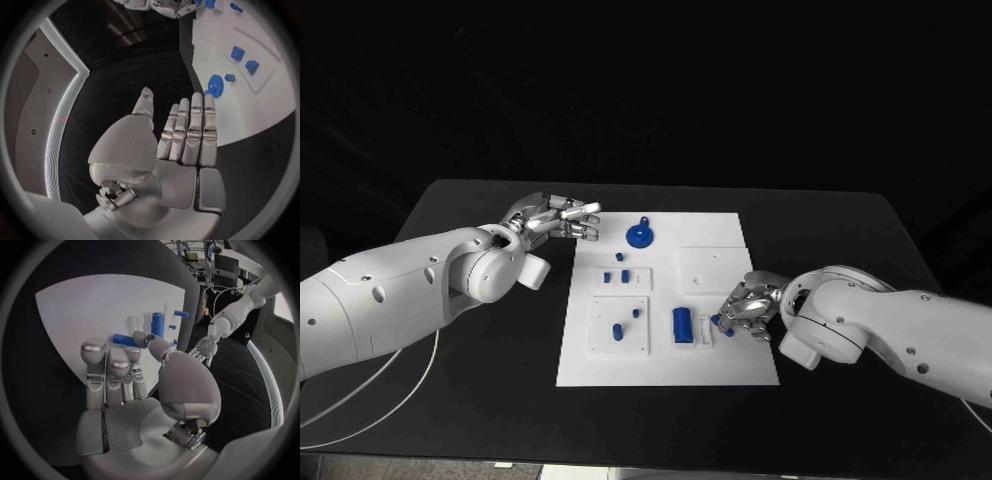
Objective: Assemble the parts on the task board
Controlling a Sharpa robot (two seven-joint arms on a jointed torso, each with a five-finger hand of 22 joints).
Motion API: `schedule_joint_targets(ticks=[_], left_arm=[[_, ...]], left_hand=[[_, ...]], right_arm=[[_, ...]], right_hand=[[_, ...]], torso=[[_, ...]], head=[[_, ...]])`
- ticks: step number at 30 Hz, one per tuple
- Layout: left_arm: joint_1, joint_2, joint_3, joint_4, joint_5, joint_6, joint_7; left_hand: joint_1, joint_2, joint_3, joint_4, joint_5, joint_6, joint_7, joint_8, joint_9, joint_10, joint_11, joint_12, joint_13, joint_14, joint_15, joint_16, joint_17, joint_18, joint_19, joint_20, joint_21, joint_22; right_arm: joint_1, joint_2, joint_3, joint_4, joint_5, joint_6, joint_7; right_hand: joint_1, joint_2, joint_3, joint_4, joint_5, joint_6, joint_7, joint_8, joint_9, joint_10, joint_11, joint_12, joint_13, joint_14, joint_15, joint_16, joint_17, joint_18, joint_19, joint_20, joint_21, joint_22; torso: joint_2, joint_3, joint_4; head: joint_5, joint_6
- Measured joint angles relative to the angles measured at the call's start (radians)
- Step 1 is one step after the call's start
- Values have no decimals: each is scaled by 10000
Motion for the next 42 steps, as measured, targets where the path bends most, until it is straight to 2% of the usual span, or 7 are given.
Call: schedule_joint_targets(ticks=[8, 15, 19, 23, 31, 35, 42], left_arm=[[0, 0, -2, -4, -13, 28, -46], [0, 6, -1, -15, -29, 54, -79], [0, 9, -1, -24, -36, 63, -91], [0, 17, -1, -32, -41, 71, -100], [0, 22, -1, -47, -49, 90, -121], [0, 24, -1, -53, -55, 102, -133], [0, 25, -2, -58, -63, 119, -150]], left_hand=[[0, 0, 0, 0, 0, 0, 0, 0, 0, -36, 36, 0, 0, 0, 0, 0, -1, 0, 0, 0, 0, -1], [0, 0, 0, 0, 0, 0, 0, 0, 0, -36, 36, 0, 0, 0, 0, 0, -1, 0, 1, 0, 0, -1], [0, 0, 0, 0, 0, 0, 0, 0, 0, -36, 36, 0, 0, 0, 0, 0, -1, 0, 1, 0, 0, -2], [0, 0, 0, 0, 0, 0, 0, 0, 0, -36, 35, 0, 0, -1, 0, 0, -1, 0, 1, 1, 0, -2], [0, 0, 0, 0, 0, 0, 0, 0, 0, -72, 72, 0, 0, -1, 0, 0, -2, -1, 1, 1, -1, -2], [0, 0, 0, 0, 0, 0, 0, 0, 0, -72, 72, 0, 0, 0, 0, 0, -2, 0, 2, 1, -1, -3], [0, 0, 0, 0, 0, 0, 0, 0, 0, -72, 71, 0, 0, 0, 0, 0, -2, 0, -34, 36, -1, -3]], right_arm=[[15, 45, 22, -15, 353, -205, 66], [25, 113, 26, -90, 432, -170, -84], [27, 155, 26, -104, 328, -75, -259], [29, 203, 26, -101, 166, 62, -423], [30, 264, 26, -58, -142, 309, -615], [31, 324, 25, -50, -278, 399, -661], [43, 423, 25, -110, -447, 497, -739]], right_hand=[[3, 85, -610, 79, -222, 33, -34, 3, 114, 1, 1, 0, -15, 0, 1, 0, 9, -1, 0, 0, -89, -1], [3, 186, -1277, 243, -760, 103, -103, 5, 118, 3, 1, -67, -71, 0, 2, 0, 8, -1, 0, 0, -193, -2], [4, 187, -1660, 440, -1425, 164, -165, 12, 147, 22, -16, -67, -113, 0, 2, 0, 8, -2, 0, 0, -242, -2], [52, 234, -2002, 781, -2551, 328, -253, 15, 152, 40, -35, -106, -155, 0, 3, 0, 8, -1, 0, 0, -242, -2], [182, 220, -2526, 1585, -3692, 530, -346, 30, 163, 115, -109, -106, -195, 0, 4, 0, 40, -3, 0, 0, -277, -3], [257, 145, -2644, 1903, -3940, 537, -349, 31, 116, 128, -122, -106, -204, -1, 4, 26, 67, -3, 0, 0, -277, -3], [257, 145, -2656, 1916, -3944, 537, -349, 58, 118, 129, -122, -106, -204, -1, 5, 40, 79, -3, 0, 0, -277, -4]], torso=[[-3, -2, -7], [-7, -5, -14], [-6, -5, -14], [-6, -6, -14], [-6, -8, -11], [-7, -8, -10], [-6, -5, -9]], head=[[23, -12], [34, 3], [39, -2], [39, -19], [65, -36], [82, -37], [112, -54]])
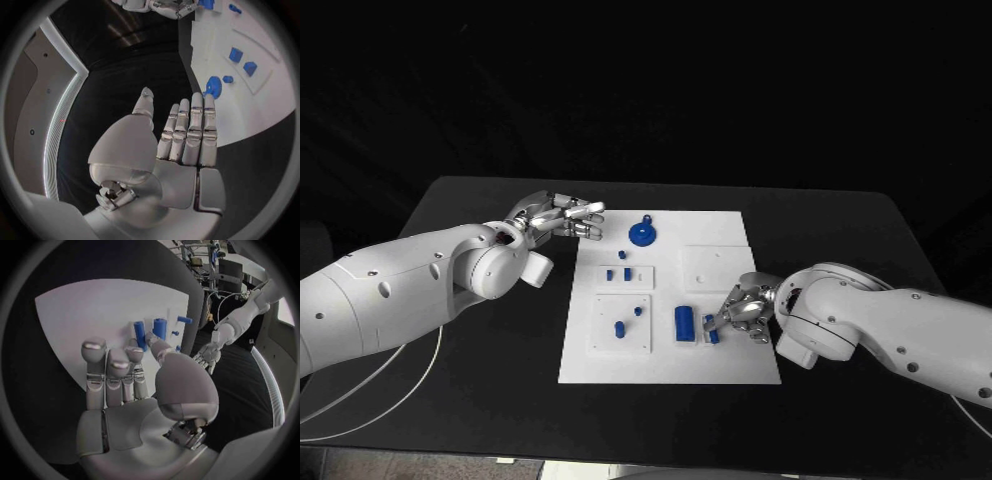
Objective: Assemble the parts on the task board
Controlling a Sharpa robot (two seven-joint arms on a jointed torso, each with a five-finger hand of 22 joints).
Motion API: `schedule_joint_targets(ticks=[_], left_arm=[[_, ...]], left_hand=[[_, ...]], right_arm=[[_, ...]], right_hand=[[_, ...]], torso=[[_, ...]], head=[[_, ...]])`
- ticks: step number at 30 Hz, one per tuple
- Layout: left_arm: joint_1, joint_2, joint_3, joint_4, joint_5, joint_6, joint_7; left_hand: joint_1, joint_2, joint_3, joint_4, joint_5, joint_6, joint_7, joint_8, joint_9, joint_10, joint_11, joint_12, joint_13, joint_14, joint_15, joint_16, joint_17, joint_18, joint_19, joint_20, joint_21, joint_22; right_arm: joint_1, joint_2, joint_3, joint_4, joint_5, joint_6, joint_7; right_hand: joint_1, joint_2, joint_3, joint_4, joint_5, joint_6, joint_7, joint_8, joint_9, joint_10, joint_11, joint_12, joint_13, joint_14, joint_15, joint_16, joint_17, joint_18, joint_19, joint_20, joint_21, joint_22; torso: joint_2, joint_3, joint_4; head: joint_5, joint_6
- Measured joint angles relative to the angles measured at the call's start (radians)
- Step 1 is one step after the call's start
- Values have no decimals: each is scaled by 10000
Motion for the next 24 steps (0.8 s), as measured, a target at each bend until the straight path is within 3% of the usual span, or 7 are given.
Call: schedule_joint_targets(ticks=[9, 12, 15, 18, 24], left_arm=[[0, 0, -1, -6, -8, 12, -17], [0, 0, -1, -9, -10, 15, -23], [0, 0, -1, -10, -13, 16, -28], [0, 0, -1, -11, -15, 17, -34], [0, -6, -3, -12, -20, 19, -45]], left_hand=[[0, 0, 28, 28, 0, 0, 0, 0, 0, -37, -36, 0, 0, -28, 26, 0, 8, 0, 0, 0, 0, -1], [0, 0, 28, 28, 0, 0, 0, 0, 0, -73, 0, 0, 0, -28, 26, 0, 8, 0, 0, 0, 0, 8], [0, 0, 28, 28, 0, 0, 0, 0, 0, -73, 0, 0, 0, -28, 26, 0, 7, 0, 0, 0, 0, 8], [0, 0, 28, 28, 0, 0, 0, 0, 0, -73, 0, 0, 0, -28, 26, 0, 7, 0, 0, 0, 0, 7], [0, 0, 28, 28, 0, 0, 0, 0, 0, -73, 0, 0, 0, -28, 26, 0, 7, 0, 0, 0, 0, 7]], right_arm=[[10, 165, 0, -98, -106, 62, -42], [11, 207, -6, -143, -133, 84, -45], [13, 234, -7, -178, -155, 98, -45], [16, 261, -8, -214, -184, 120, -45], [27, 291, -15, -261, -233, 183, -37]], right_hand=[[0, 0, -30, 133, -147, 0, 0, 2, -17, 1, 1, 0, -1, 0, 1, 0, 0, -1, 0, 0, 0, -1], [4, -103, -86, 444, -816, 0, 0, 3, -28, 24, 24, 0, -21, 0, 1, 0, -17, -1, 0, 0, 0, -1], [-152, -259, -152, 740, -1156, 12, 4, 4, -24, 37, 37, 0, -29, 0, 1, 0, -17, -1, 0, 0, 0, -1], [-386, -493, -296, 1067, -1231, 53, 13, 4, -27, 37, 37, 0, -35, 0, 1, 0, -17, -1, 0, 0, 0, -1], [-330, -577, -559, 1557, -1231, 53, 13, 4, -80, 38, 38, 0, -35, 0, 1, 0, -6, -1, -37, -37, 0, -2]], torso=[[1, 3, 1], [2, 3, 1], [2, 3, -1], [2, 2, -4], [2, 3, -6]], head=[[41, -18], [51, -19], [58, -20], [67, -20], [77, -20]])
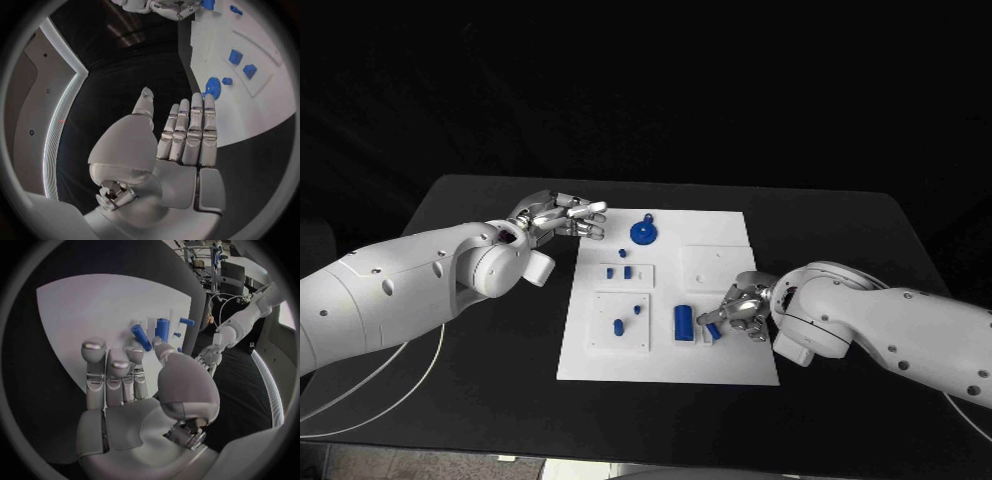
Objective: Assemble the parts on the task board
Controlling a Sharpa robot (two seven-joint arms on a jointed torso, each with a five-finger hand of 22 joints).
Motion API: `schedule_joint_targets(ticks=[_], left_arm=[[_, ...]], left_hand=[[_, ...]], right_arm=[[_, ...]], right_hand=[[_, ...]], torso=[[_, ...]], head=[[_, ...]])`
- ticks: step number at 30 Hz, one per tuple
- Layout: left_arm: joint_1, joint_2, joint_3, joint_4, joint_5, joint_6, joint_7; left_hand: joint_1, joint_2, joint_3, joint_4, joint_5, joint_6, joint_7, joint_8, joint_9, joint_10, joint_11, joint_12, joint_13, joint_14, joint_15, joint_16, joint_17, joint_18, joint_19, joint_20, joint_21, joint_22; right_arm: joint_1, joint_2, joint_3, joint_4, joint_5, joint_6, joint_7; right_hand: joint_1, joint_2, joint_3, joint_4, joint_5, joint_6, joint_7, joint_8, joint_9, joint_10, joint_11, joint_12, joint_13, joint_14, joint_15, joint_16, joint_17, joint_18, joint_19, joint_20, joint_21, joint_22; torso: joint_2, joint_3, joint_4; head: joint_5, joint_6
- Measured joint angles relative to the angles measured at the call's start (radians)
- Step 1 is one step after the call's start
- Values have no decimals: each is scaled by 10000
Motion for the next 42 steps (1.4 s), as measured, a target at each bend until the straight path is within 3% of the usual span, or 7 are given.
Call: schedule_joint_targets(ticks=[2, 20, 42], left_arm=[[0, 0, 0, 0, -1, 0, -3], [0, -25, -3, -12, -16, 1, -28], [1, -24, -6, -53, -38, 2, -51]], left_hand=[[0, 0, 0, 0, 0, 0, 0, 0, 0, 0, 0, 0, 0, 0, 0, 0, 0, 0, 0, 0, 0, 0], [0, 0, 0, 0, 0, 0, 0, 0, 0, 0, 0, 0, 0, 0, 0, 0, -2, 0, 0, 0, 0, -1], [0, 0, 0, 0, 0, 0, 0, 0, 0, 0, 0, 0, 0, 2, -2, 0, 4, 0, 0, 0, 0, -3]], right_arm=[[2, 1, -3, -4, -11, 21, 4], [-10, -232, -29, 251, -102, 317, 13], [-12, -404, -27, 546, -134, 508, 7]], right_hand=[[78, -71, -59, 209, 0, 0, 0, 0, -28, 34, 34, -47, 10, 0, 0, 0, 40, 0, 0, 0, 0, 0], [-161, -96, 111, 644, 0, 1, -1, -4, -15, 33, 34, -47, 55, 0, 1, 0, 90, 0, 0, 0, 0, -1], [-411, 77, 280, 615, 0, 0, -2, -4, 16, 90, 20, -47, 84, -1, 2, 0, 138, 0, 0, 0, 67, -1]], torso=[[0, 0, 0], [0, 10, -3], [-1, 6, -2]], head=[[0, 0], [9, -7], [5, 6]])
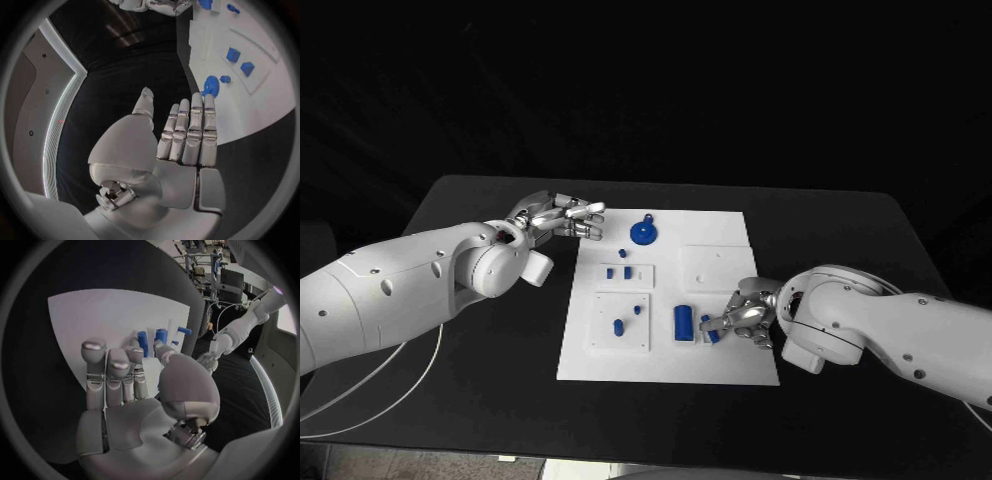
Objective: Assemble the parts on the task board
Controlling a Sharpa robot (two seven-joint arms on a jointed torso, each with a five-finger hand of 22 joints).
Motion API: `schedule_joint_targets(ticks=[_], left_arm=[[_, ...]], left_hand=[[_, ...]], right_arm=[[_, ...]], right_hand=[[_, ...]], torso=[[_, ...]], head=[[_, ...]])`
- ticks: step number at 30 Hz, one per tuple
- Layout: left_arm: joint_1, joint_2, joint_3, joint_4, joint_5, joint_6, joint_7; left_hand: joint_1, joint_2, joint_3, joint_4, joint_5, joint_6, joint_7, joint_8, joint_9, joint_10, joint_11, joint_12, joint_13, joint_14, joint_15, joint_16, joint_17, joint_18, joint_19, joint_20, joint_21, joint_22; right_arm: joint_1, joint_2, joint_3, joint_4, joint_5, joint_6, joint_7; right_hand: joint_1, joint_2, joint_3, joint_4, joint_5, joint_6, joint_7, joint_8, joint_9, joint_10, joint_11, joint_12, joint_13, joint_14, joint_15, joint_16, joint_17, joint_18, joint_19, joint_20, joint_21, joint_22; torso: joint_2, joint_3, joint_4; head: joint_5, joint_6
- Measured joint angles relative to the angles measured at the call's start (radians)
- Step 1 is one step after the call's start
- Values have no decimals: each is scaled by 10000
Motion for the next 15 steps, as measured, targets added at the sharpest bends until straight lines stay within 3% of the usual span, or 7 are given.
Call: schedule_joint_targets(ticks=[15], left_arm=[[0, 8, -2, -30, -12, 5, -15]], left_hand=[[0, 0, 0, 0, 0, 0, 0, 0, 0, 0, 0, 0, 0, 1, -1, 0, -1, -1, 0, 0, 0, -1]], right_arm=[[0, -110, 3, 141, 96, 145, 33]], right_hand=[[-125, 163, 26, -469, 0, 0, 0, 0, 36, 14, 15, 21, 19, 36, 36, 49, 18, 0, 0, 0, 56, 0]], torso=[[0, 0, 2]], head=[[-29, -13]])
